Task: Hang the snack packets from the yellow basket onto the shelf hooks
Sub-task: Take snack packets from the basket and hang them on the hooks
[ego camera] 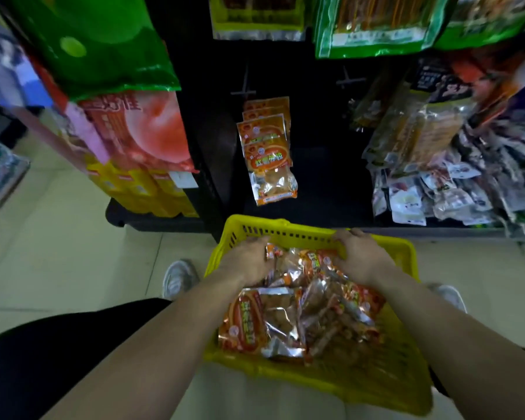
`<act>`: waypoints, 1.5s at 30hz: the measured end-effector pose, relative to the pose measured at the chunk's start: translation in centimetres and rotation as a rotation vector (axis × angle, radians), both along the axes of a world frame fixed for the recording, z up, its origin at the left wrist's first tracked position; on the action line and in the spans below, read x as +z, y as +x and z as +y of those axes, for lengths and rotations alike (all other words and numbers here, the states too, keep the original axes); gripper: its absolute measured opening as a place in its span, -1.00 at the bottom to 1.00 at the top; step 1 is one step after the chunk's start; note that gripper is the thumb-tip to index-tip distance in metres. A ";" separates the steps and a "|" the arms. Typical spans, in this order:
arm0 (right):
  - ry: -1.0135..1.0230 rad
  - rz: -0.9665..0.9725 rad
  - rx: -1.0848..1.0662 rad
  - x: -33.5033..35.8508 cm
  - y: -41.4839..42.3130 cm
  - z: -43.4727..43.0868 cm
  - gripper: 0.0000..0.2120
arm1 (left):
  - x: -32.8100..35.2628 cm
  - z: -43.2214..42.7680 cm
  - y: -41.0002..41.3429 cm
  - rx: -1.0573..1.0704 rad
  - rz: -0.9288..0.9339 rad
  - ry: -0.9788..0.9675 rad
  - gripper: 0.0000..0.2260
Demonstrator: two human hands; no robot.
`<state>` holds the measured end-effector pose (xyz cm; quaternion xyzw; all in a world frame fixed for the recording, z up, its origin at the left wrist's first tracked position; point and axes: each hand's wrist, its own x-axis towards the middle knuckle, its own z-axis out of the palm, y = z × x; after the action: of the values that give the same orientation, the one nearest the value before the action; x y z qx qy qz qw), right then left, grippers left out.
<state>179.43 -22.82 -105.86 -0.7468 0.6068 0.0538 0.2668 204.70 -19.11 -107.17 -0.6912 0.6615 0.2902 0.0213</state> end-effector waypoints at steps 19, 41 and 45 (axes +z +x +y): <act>0.394 -0.088 0.140 -9.5 -2.3 3.3 -0.88 | -10.4 3.1 -0.6 0.014 0.004 0.220 -0.49; -0.100 -0.233 -0.154 1.1 -4.6 0.5 -0.68 | 0.8 0.2 3.0 0.142 -0.029 -0.093 -0.79; -0.136 -0.258 -0.210 1.1 -4.8 1.0 -0.70 | -0.3 1.0 3.1 0.205 -0.019 -0.043 -0.68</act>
<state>174.67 -21.78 -104.76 -0.6966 0.6443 -0.1119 0.2953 207.76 -18.12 -107.45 -0.7583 0.5931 0.2701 -0.0172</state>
